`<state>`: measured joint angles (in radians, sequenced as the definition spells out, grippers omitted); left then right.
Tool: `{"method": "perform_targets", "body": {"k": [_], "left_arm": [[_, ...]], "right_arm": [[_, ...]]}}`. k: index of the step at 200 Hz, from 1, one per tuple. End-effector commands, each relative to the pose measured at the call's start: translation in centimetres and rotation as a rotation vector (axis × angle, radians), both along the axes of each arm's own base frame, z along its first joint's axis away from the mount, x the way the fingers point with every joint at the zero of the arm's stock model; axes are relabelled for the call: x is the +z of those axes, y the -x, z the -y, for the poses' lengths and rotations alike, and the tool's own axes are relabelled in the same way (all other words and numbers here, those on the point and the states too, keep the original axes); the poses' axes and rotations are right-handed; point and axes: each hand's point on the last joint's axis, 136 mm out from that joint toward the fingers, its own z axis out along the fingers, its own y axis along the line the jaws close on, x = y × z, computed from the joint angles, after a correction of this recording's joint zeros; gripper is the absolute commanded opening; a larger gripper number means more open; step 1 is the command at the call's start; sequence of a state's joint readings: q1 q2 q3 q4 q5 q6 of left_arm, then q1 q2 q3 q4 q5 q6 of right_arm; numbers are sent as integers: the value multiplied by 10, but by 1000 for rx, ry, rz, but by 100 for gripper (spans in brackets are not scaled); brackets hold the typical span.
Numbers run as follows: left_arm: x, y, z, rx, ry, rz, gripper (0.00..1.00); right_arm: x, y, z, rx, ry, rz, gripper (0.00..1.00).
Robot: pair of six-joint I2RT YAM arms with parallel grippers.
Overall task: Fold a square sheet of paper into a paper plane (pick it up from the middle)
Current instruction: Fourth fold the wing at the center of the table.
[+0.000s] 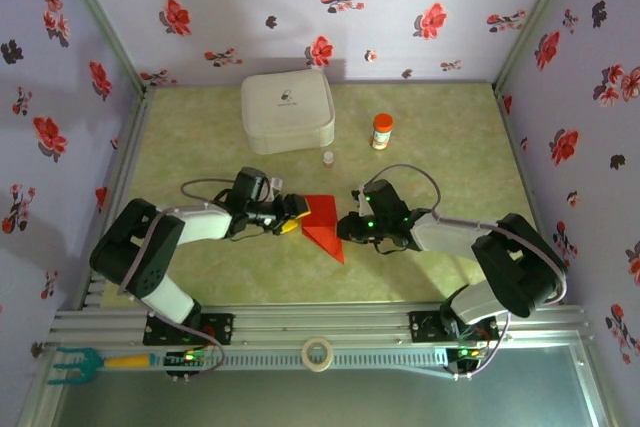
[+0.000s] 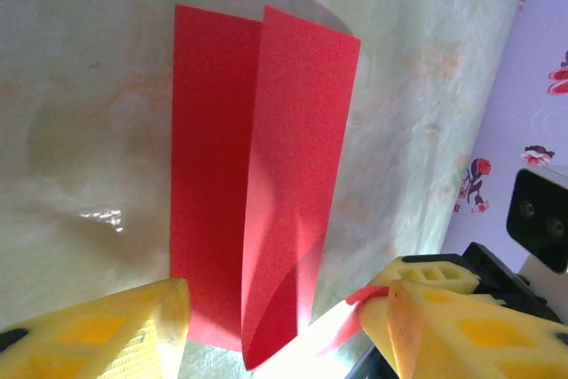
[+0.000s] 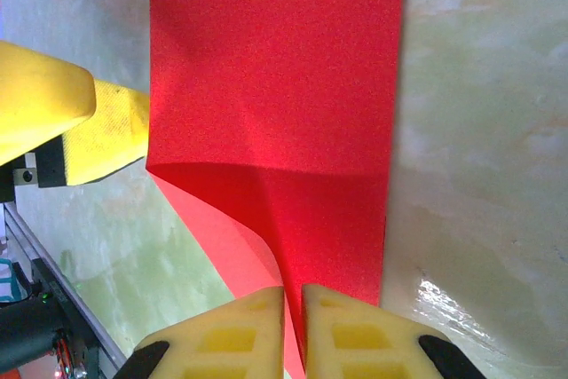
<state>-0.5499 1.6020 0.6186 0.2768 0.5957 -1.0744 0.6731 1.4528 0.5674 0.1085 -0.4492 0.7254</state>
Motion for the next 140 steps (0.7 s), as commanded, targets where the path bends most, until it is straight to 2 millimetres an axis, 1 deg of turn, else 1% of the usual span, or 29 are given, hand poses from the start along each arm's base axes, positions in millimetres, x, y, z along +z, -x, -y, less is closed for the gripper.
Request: {"method": "perform_targets", "body": {"k": [1, 26, 38, 49, 63, 74, 89, 103, 122, 140], "left_arm": [[2, -5, 8, -19, 13, 5, 60], [1, -8, 13, -21, 34, 3, 57], [1, -9, 16, -25, 42, 3, 53], [0, -9, 17, -27, 47, -1, 49], [-3, -10, 18, -23, 50, -8, 39], [-3, -10, 18, -19, 56, -7, 31], [-3, -10, 17, -10, 61, -3, 23], [-4, -10, 15, 3, 61, -1, 15], [-3, -10, 11, 38, 61, 8, 10], [0, -9, 9, 60, 61, 21, 9]], "right_arm": [[5, -1, 0, -4, -25, 12, 14], [4, -1, 1, -4, -26, 8, 14], [4, -2, 1, -5, -25, 8, 15], [4, -2, 1, -10, -24, 8, 18], [5, -4, 3, -20, -18, 9, 25], [6, -5, 6, -37, -3, 13, 28], [6, -7, 16, -76, 41, 30, 36], [9, -11, 32, -129, 104, 69, 40], [17, -13, 51, -191, 156, 139, 43], [25, -13, 63, -217, 175, 212, 45]]}}
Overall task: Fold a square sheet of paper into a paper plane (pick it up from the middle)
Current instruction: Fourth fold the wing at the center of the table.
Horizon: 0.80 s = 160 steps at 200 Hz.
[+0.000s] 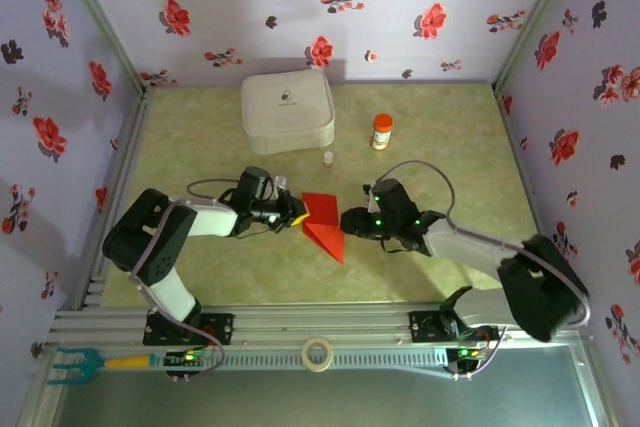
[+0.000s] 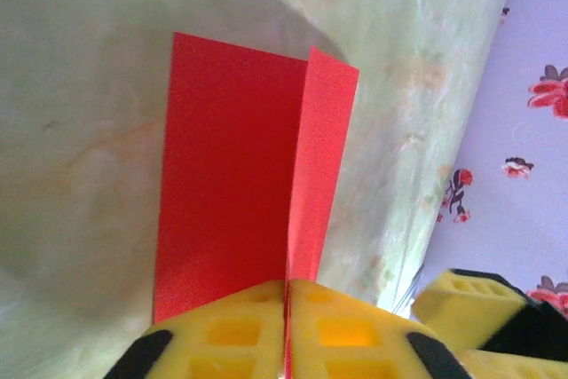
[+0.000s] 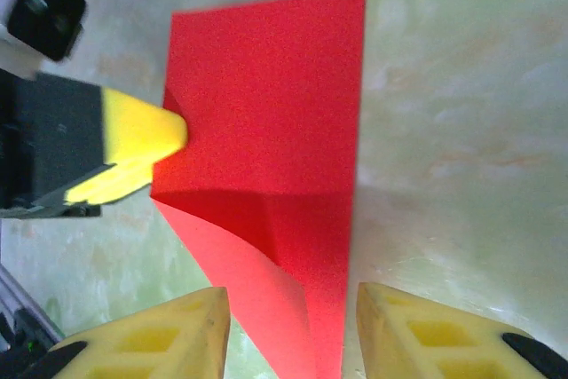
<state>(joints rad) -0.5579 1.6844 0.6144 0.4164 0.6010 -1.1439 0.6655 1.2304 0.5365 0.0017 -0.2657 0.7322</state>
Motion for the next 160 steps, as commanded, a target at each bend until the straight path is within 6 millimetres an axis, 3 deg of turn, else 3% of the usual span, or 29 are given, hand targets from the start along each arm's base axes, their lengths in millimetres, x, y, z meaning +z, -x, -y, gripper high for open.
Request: {"method": "perform_targets", "body": {"k": [1, 39, 103, 160], "left_arm": [[8, 0, -1, 35, 13, 32, 9], [13, 5, -6, 100, -25, 56, 5], [26, 11, -24, 244, -133, 145, 5], [26, 14, -10, 203, -138, 147, 10]], "right_arm": [[-8, -1, 33, -88, 124, 65, 45], [1, 9, 35, -27, 217, 247, 46], [9, 31, 3, 185, 326, 470, 45], [9, 53, -34, 385, 430, 665, 44]]}}
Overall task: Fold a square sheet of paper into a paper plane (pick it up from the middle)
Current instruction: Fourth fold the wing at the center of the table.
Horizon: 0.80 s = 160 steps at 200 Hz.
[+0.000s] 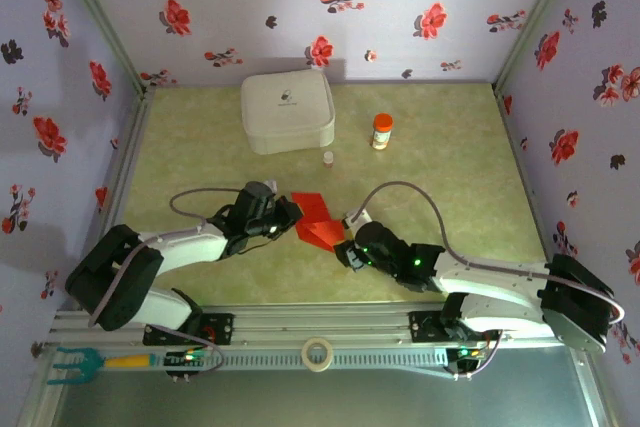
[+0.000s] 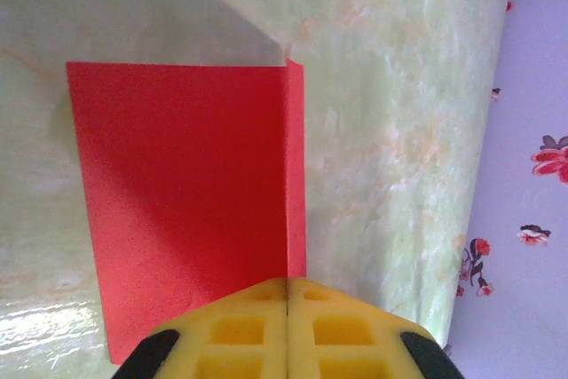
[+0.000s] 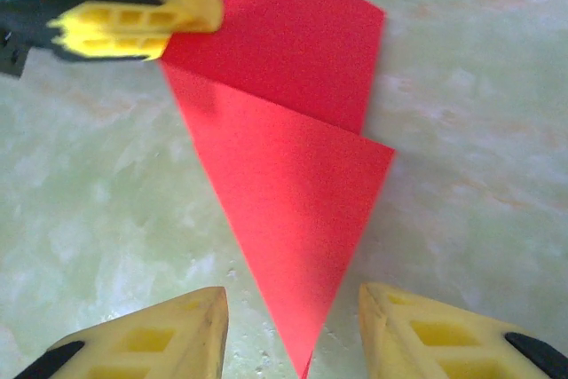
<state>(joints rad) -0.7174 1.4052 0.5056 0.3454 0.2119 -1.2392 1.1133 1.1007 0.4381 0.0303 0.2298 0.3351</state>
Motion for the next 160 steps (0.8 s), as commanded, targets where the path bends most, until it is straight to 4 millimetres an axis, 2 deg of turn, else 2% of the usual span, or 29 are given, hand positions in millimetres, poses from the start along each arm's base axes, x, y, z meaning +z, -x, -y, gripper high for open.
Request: {"method": "perform_targets", "body": {"k": [1, 48, 75, 136, 160], "left_arm": [[-4, -1, 3, 8, -29, -11, 10], [-2, 0, 11, -45, -27, -8, 28], [2, -1, 16, -86, -21, 3, 33], [6, -3, 20, -122, 4, 5, 29], [7, -3, 22, -130, 12, 2, 25]], "right_arm": [[6, -6, -9, 40, 78, 146, 43], [-9, -6, -13, 63, 187, 198, 45], [-13, -6, -15, 88, 223, 212, 45], [-24, -8, -33, 159, 334, 252, 46], [-32, -13, -31, 137, 373, 266, 46]]}}
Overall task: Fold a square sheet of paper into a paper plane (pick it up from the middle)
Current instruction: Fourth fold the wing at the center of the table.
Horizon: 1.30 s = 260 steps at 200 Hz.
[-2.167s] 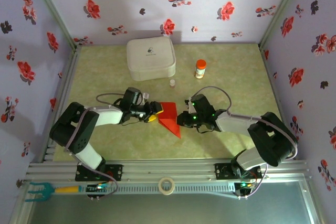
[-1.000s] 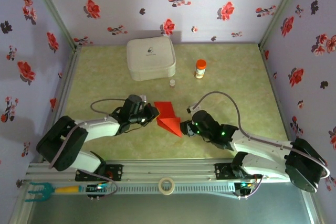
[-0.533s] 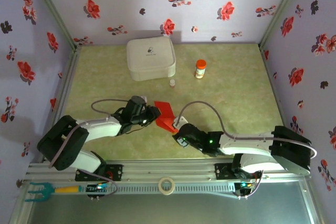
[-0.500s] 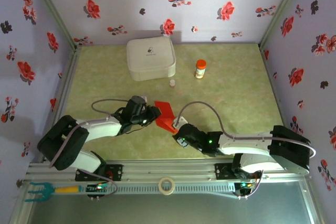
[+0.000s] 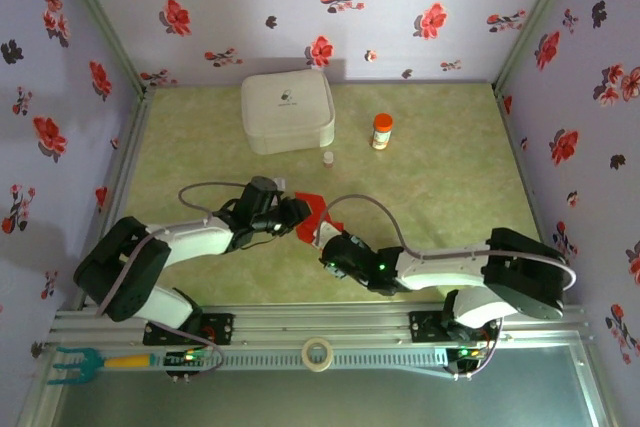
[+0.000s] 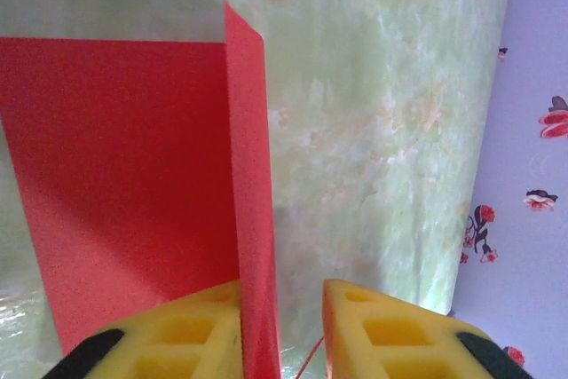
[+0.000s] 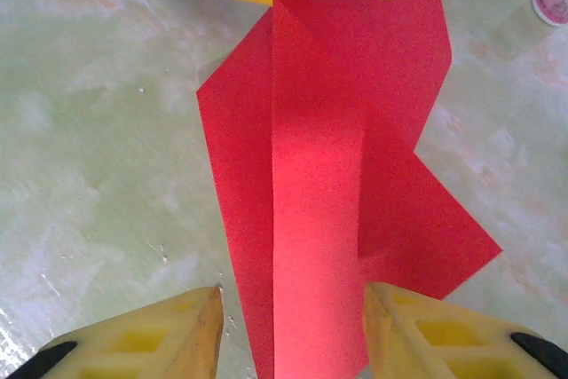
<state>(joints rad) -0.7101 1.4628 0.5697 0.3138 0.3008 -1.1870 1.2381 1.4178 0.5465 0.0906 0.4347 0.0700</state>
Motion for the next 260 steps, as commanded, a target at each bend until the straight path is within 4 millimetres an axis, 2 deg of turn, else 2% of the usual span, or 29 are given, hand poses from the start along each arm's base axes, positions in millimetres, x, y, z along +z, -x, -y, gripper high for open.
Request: {"method": "perform_targets", "body": {"k": [1, 25, 55, 114, 167, 260], "left_arm": [[6, -4, 6, -36, 10, 19, 25], [7, -5, 8, -40, 17, 16, 24], [6, -4, 9, -44, 18, 14, 22], [7, -5, 8, -37, 19, 11, 21], [7, -5, 8, -39, 19, 10, 21], [5, -5, 7, -35, 16, 2, 20]], "right_arm": [[3, -9, -3, -15, 30, 63, 46], [-5, -11, -3, -22, 52, 67, 45], [-3, -14, -2, -46, 34, 92, 44], [-6, -14, -1, -56, 15, 88, 35], [-14, -14, 1, -68, 34, 81, 37], [-16, -15, 3, -95, 5, 79, 18]]}}
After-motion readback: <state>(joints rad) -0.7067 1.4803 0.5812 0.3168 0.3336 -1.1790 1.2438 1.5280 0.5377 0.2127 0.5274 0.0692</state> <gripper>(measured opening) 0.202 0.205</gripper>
